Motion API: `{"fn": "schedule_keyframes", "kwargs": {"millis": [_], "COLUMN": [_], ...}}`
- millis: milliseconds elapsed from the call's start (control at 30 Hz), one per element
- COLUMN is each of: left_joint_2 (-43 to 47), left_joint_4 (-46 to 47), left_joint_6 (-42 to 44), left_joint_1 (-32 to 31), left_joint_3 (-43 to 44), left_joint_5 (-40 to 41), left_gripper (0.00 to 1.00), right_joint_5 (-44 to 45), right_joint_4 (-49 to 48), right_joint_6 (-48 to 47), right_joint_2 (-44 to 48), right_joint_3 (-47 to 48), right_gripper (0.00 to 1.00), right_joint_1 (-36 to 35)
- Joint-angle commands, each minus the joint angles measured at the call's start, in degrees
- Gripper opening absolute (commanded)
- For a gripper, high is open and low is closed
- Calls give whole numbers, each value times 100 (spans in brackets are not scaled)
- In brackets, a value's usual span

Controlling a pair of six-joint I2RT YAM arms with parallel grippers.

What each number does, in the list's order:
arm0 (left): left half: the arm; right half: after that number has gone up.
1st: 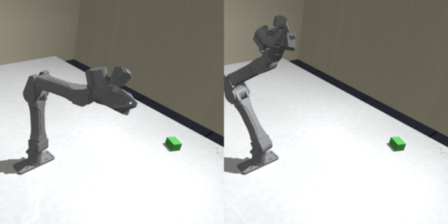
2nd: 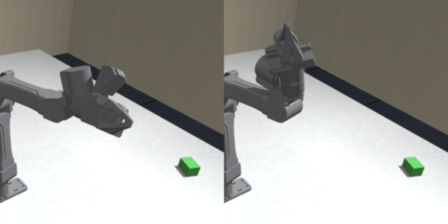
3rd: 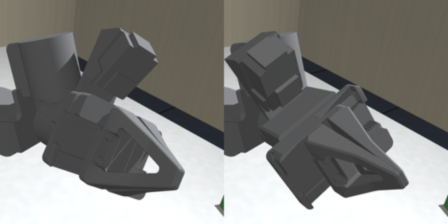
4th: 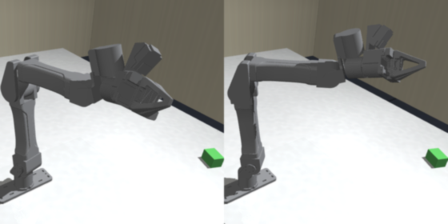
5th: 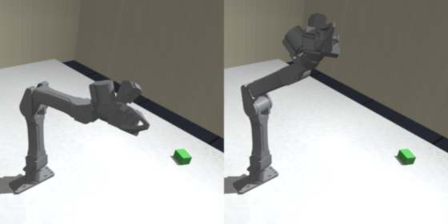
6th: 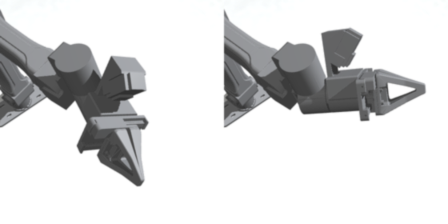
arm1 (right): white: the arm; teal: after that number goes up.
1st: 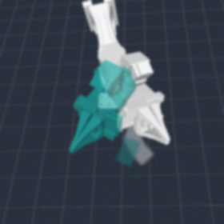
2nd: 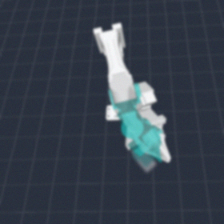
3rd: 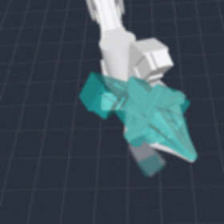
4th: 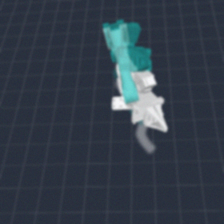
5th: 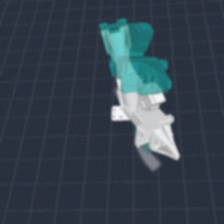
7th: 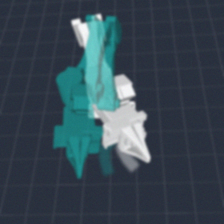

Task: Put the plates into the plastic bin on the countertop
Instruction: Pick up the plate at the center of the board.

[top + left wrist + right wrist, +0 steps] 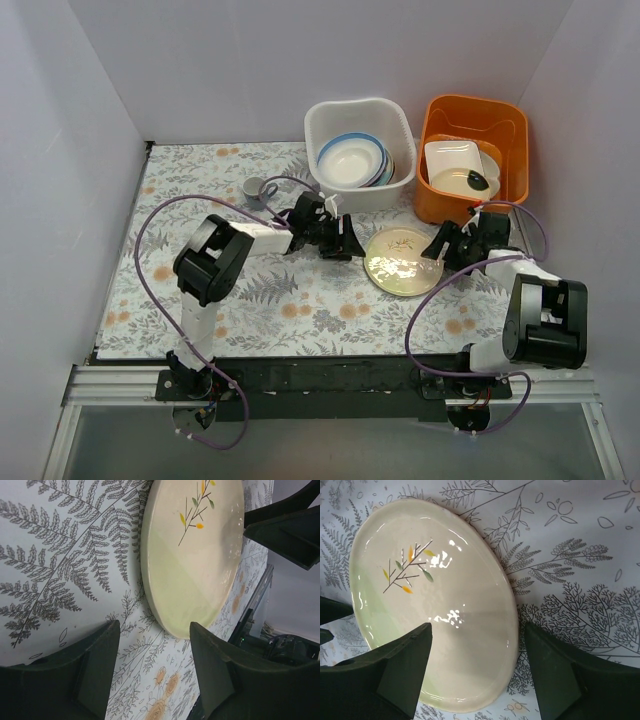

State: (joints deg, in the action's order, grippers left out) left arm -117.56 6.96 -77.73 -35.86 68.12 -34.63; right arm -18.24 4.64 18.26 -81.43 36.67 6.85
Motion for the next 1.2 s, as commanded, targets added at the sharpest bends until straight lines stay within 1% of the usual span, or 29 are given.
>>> {"fn": "schedule_keyframes", "kwargs": {"millis": [0, 333, 567, 667, 700, 800, 833, 867, 967, 1167], "left_joint_2": [-170, -645, -620, -619, -619, -654, -663, -672, -698, -663], "left_joint_4": [-292, -345, -336, -345, -353, -353, -353, -353, -301, -274], "left_joint_6": [171, 109, 118, 118, 118, 127, 118, 118, 92, 101], "left_joint_1": [-193, -378, -387, -387, -387, -387, -387, -387, -387, -378], "left_joint_3": [360, 694, 650, 633, 624, 589, 580, 571, 475, 343], "left_joint_5": [185, 115, 237, 281, 299, 317, 317, 334, 352, 492], "left_gripper": [56, 50, 45, 40, 37, 17, 6, 1, 0, 0], "right_joint_5": [-329, -1041, -1471, -1734, -1823, -2201, -2315, -2525, -2833, -3255], "right_joint_4": [-227, -403, -745, -956, -1026, -1369, -1579, -1650, -1887, -2020], "right_joint_6": [-24, -16, 37, 63, 72, 151, 230, 257, 345, 292], "right_joint_2": [-224, -506, -514, -462, -444, -321, -286, -286, -268, -260], "right_joint_3": [-54, -98, -238, -344, -379, -537, -616, -634, -739, -828], "right_gripper": [81, 75, 73, 71, 71, 70, 70, 69, 67, 66], "right_joint_1": [27, 18, 9, 0, -8, -17, -9, -8, -17, -79]}}
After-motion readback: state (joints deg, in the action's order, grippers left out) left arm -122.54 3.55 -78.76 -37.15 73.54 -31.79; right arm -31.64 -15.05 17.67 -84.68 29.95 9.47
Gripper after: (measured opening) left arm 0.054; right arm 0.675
